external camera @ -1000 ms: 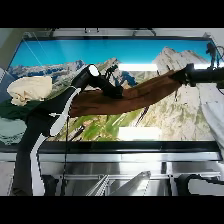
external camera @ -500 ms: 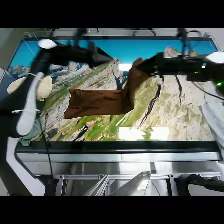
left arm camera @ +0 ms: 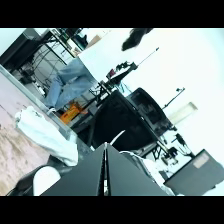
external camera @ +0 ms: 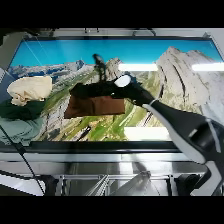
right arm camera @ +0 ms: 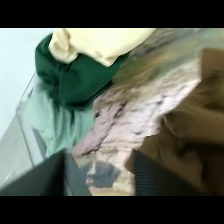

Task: Fold the shirts.

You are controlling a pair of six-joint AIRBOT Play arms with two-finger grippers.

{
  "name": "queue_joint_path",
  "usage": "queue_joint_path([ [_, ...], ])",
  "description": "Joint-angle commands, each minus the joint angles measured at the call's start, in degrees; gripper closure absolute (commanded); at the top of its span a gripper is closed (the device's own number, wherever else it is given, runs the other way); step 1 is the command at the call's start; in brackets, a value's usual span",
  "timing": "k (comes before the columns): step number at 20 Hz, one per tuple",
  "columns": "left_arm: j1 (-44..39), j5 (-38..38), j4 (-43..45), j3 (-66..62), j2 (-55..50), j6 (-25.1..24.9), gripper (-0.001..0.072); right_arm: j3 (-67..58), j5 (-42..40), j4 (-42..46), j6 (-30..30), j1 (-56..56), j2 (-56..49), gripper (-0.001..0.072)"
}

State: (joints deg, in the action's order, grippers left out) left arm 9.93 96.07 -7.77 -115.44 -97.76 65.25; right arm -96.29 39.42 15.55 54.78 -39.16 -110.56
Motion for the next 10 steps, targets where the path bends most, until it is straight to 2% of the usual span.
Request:
queue_joint_path([
  [1, 0.00, 2.91, -0.83, 1.29, 1.90, -0.39, 0.0707, -7.74, 9.92, 0.13, -1.44, -1.68, -5.33, 0.0661],
  [3, -1.14, 3.02, -0.87, 3.13, 2.12, -1.68, 0.0706, -7.72, 18.21, 4.90, 2.36, 2.64, -2.10, 0.0688],
  [5, -1.64, 3.19, -0.85, 5.66, 2.12, -2.89, 0.0707, -7.69, 24.11, 14.80, 9.81, 7.41, 1.97, 0.0689],
  [10, -1.75, 6.99, -0.90, 12.98, 2.29, -4.20, 0.0708, -2.71, 32.70, 47.78, 29.90, 16.72, 15.37, 0.0691],
])
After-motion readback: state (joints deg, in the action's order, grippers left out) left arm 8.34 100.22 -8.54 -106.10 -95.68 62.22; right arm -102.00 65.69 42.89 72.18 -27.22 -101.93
